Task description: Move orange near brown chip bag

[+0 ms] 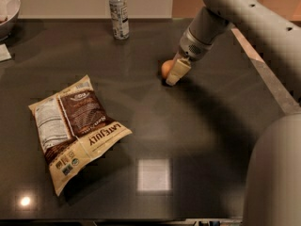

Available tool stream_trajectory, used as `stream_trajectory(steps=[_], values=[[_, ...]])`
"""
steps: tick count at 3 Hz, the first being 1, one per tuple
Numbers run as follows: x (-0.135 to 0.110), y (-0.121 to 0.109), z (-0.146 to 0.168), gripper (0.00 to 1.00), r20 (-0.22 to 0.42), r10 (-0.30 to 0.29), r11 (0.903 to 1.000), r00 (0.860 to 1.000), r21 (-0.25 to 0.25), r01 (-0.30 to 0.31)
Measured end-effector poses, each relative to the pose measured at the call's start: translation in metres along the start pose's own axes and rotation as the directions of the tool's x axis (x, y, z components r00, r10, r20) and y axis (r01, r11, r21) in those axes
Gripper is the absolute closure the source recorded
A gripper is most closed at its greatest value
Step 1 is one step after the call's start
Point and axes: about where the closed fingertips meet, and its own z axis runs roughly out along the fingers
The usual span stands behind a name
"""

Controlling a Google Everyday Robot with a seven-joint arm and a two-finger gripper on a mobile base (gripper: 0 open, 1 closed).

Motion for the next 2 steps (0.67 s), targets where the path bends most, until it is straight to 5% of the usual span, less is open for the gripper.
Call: stream_trajectory(steps=[2], values=[[-0.014, 0.031, -0.021, 0.88, 0.041, -0.063, 0.9975, 0.997, -0.03, 0.064]])
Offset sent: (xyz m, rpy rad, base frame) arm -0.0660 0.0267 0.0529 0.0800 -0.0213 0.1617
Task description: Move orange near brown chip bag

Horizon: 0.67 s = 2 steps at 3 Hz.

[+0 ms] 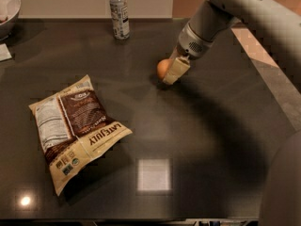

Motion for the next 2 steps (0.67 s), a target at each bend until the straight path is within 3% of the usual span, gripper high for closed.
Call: stream_trajectory(steps=[1, 2], values=[[-0.026, 0.043, -0.006, 1.0, 0.052, -0.096, 0.9932, 0.994, -0.061, 0.099], [-0.055, 0.087, 0.007, 1.0, 0.091, -0.192, 0.9698, 0.977, -0.135, 0.204]])
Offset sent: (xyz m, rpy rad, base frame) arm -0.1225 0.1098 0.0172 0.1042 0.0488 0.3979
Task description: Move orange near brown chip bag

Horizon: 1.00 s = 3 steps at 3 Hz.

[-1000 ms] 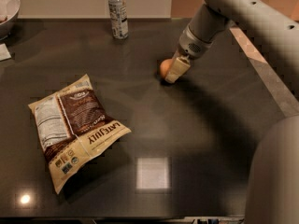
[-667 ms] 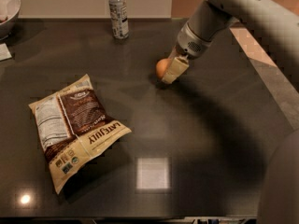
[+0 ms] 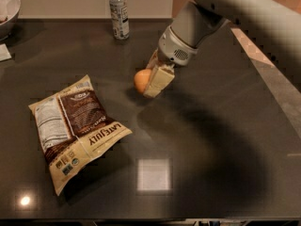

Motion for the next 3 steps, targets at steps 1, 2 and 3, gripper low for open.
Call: stream_trajectory(steps=[1, 2, 3], values=[[-0.021, 0.019, 0.03, 1.0, 0.004, -0.063, 0.9957, 0.998, -0.068, 0.063], [-0.034, 0.026, 0.057, 0.82, 0.004, -0.1, 0.9891, 0.995, -0.108, 0.1], [-0.041, 0.024, 0.072, 0.59, -0.006, -0.126, 0.986, 0.992, -0.111, 0.124]])
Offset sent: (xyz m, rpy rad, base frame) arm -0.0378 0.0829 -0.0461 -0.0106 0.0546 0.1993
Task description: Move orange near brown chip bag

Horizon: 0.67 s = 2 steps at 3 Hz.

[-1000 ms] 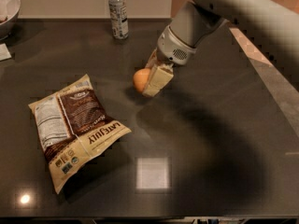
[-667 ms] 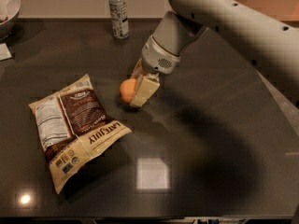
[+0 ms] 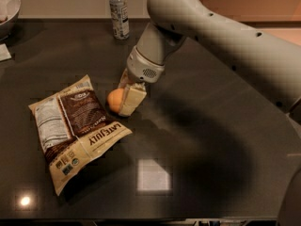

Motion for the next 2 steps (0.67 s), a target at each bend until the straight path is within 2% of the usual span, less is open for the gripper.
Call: stream_trajectory(steps=[2], values=[[-0.0056, -0.005, 0.0129, 0.12, 0.005, -0.025, 0.9997, 1.0, 0.006, 0.025]])
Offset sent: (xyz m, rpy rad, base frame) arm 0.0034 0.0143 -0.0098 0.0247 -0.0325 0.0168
